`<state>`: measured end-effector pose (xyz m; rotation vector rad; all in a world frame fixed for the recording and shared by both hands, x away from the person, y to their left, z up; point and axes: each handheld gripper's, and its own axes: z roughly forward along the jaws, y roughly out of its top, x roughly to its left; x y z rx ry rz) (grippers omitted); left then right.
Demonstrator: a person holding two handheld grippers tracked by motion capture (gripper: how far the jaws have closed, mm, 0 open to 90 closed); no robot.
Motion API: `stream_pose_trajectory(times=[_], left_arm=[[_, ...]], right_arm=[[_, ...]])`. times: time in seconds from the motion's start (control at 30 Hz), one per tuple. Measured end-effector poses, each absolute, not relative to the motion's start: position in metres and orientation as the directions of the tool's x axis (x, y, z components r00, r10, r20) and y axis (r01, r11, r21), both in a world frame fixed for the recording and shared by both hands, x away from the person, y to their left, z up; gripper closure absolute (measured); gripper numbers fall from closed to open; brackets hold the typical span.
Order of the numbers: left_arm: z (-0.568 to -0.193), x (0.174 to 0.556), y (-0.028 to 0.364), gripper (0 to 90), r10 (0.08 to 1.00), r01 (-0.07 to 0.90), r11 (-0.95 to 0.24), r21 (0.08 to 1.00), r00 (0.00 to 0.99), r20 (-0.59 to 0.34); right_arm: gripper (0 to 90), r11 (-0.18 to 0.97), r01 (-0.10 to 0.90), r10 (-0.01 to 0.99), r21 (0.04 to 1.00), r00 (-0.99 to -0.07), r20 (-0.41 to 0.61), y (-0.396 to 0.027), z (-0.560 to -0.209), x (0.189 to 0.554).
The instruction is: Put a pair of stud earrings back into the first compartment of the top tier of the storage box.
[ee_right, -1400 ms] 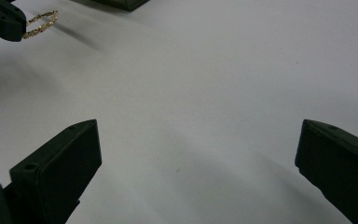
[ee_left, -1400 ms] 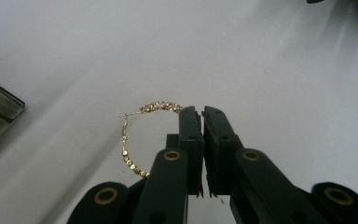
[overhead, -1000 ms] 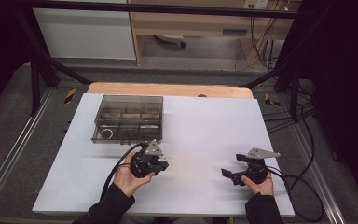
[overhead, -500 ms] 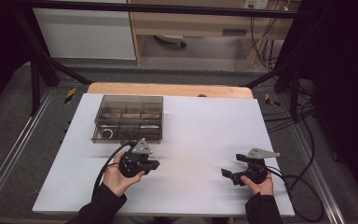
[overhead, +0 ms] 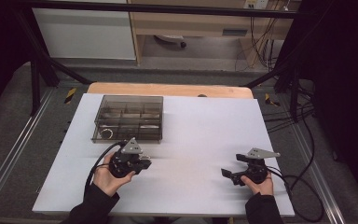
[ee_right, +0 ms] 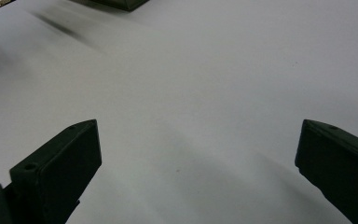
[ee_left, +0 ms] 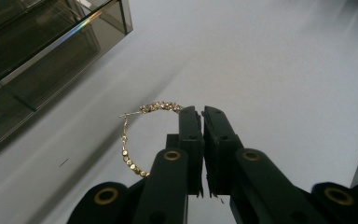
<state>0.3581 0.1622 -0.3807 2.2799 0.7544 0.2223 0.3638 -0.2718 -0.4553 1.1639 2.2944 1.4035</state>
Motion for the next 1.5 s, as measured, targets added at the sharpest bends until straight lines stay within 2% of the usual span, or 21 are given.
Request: stream_pose_trajectory(times=[1.5], left_arm=[[-0.331,0.373,0.231,86.4,0.685,0.502,-0.504,0.702,0.728,-0.029]], right_arm=[[0.7,0.234,0.516,0.716,0.824,-0.665,0.212,-0.272,-0.455,0.364]])
